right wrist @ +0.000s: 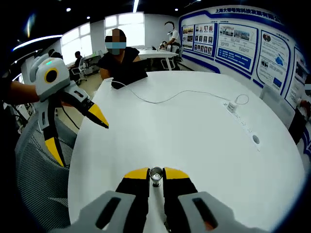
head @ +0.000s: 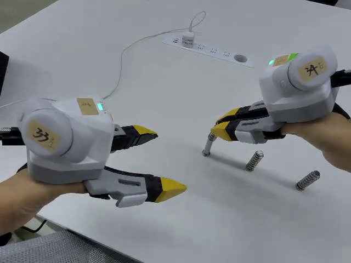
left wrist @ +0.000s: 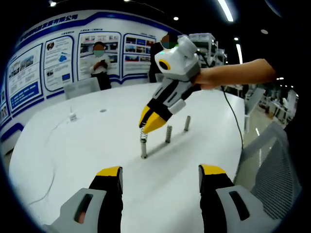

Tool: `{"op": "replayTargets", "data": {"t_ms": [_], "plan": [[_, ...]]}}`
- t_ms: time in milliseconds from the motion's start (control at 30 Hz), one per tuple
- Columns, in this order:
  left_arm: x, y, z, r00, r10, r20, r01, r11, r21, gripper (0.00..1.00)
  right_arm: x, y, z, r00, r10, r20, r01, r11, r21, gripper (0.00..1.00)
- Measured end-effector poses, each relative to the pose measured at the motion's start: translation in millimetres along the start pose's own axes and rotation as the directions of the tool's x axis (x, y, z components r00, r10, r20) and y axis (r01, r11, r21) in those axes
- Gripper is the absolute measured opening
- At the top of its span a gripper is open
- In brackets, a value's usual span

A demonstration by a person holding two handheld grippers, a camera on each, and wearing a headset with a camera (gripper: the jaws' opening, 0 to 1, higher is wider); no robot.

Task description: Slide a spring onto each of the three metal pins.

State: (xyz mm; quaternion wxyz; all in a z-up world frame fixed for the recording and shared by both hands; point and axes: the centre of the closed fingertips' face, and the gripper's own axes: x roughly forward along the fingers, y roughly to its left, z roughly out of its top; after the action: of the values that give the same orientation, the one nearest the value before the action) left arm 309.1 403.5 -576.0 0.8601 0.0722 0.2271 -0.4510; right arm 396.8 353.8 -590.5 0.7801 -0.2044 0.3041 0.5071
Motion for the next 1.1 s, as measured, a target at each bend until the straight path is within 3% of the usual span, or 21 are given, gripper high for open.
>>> {"op": "replayTargets", "data": {"t_ms": [500, 1100], "plan": [[-0.8, 4.2, -3.3, 1.0, 0.005, 0.001, -0.005, 1.0, -0.012, 0.64, 21.1, 2.8, -17.0, 0.9964, 0.008, -0.085, -0.011, 0.999, -0.033, 0.11], [2.2, 1.2, -8.6, 1.0, -0.003, -0.007, 0.003, 1.0, -0.022, 0.64, 33.7, 3.9, -32.4, 0.9896, 0.023, -0.142, -0.028, 0.999, -0.036, 0.11]]}}
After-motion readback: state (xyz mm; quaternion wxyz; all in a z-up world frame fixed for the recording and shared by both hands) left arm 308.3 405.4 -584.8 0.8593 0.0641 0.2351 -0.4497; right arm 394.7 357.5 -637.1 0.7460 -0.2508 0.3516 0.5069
